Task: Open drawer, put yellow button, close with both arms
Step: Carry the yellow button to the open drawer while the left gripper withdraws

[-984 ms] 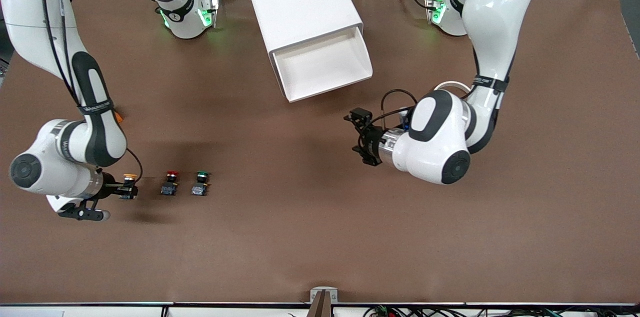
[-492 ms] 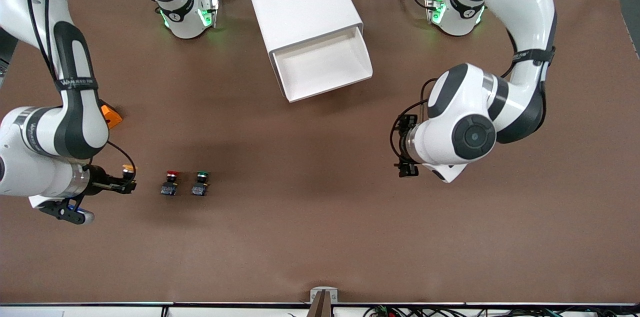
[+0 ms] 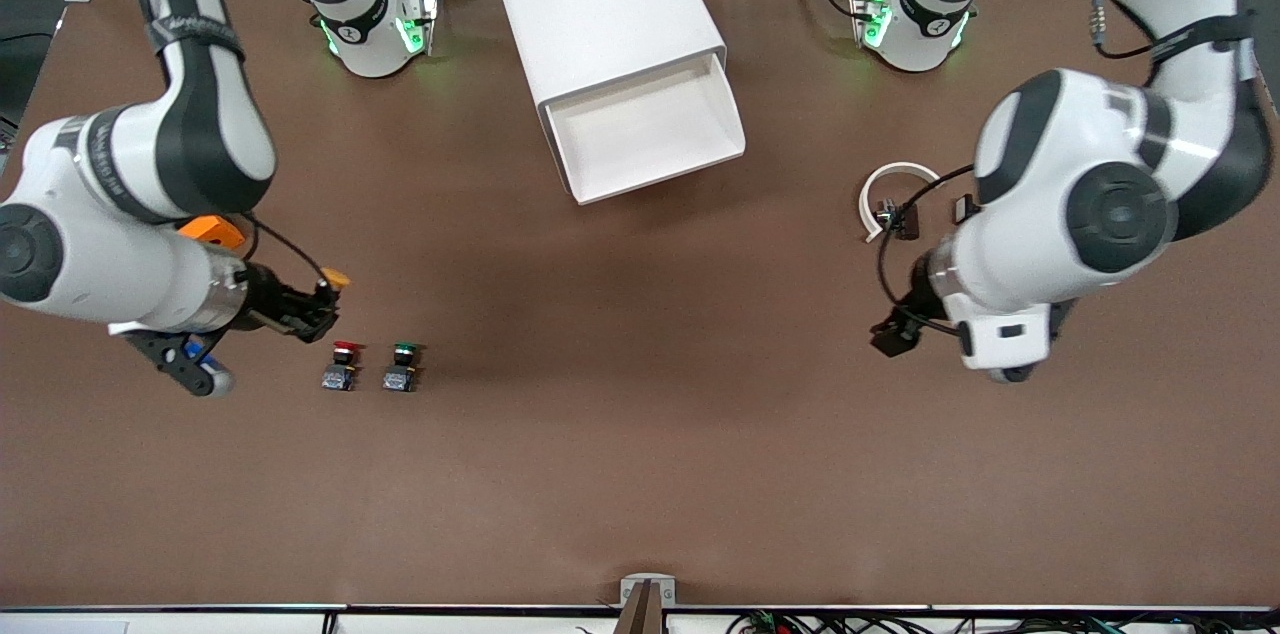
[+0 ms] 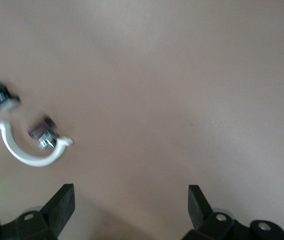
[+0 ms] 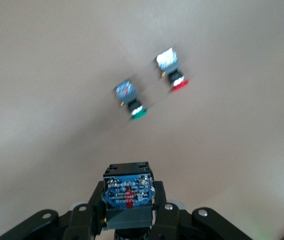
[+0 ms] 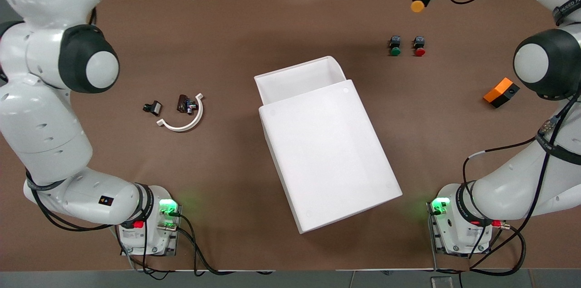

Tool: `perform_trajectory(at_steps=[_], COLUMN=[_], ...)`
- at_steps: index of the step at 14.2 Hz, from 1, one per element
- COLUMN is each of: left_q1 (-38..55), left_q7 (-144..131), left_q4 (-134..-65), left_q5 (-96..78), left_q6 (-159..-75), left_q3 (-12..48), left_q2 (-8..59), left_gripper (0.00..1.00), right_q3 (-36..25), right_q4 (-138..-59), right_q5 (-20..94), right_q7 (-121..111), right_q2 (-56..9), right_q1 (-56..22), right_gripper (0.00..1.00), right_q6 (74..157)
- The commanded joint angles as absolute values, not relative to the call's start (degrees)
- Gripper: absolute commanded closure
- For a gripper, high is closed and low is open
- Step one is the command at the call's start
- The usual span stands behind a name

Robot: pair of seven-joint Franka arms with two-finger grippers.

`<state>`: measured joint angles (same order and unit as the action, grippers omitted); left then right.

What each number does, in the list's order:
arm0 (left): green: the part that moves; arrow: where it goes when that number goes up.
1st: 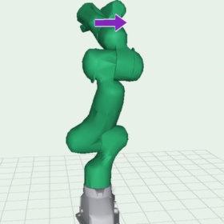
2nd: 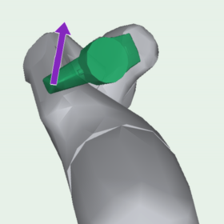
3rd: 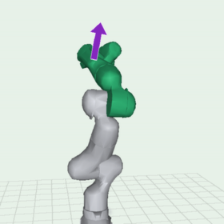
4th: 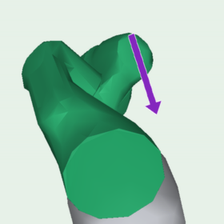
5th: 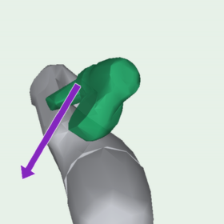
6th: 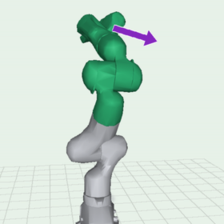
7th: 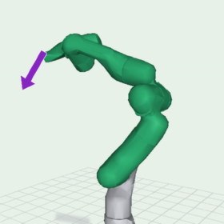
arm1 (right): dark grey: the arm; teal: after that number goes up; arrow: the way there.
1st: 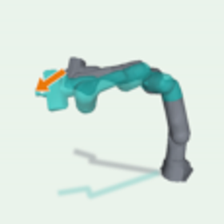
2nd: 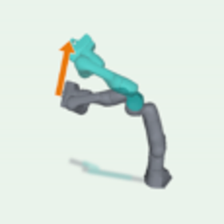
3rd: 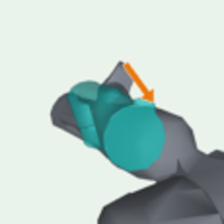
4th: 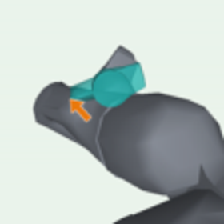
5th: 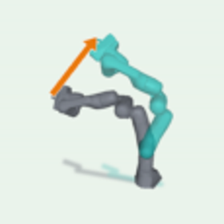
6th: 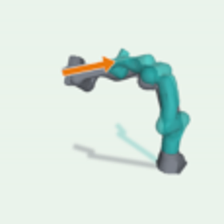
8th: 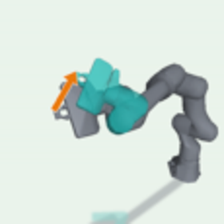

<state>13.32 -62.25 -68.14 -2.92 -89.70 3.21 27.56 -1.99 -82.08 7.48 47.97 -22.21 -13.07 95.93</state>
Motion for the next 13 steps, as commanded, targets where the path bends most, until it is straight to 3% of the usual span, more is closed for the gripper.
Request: perform_trajectory(at_steps=[1,13], left_q1=[11.1,2.1], left_q7=[-50.1,-17.0], left_q4=[-70.3,-85.9], left_q5=[-1.9,-1.8], left_q6=[-88.2,-87.7], left_q3=[3.3,3.7], left_q2=[23.8,4.9], left_gripper=[0.00,0.00], right_q3=[-2.5,-2.7], right_q4=[-83.2,-82.9], right_q5=[8.1,6.4], right_q7=[59.5,104.6], right_q2=[-19.4,-18.7], right_q1=[-19.0,-47.1], right_gripper=[1.00,1.00], right_q6=[95.1,96.2])
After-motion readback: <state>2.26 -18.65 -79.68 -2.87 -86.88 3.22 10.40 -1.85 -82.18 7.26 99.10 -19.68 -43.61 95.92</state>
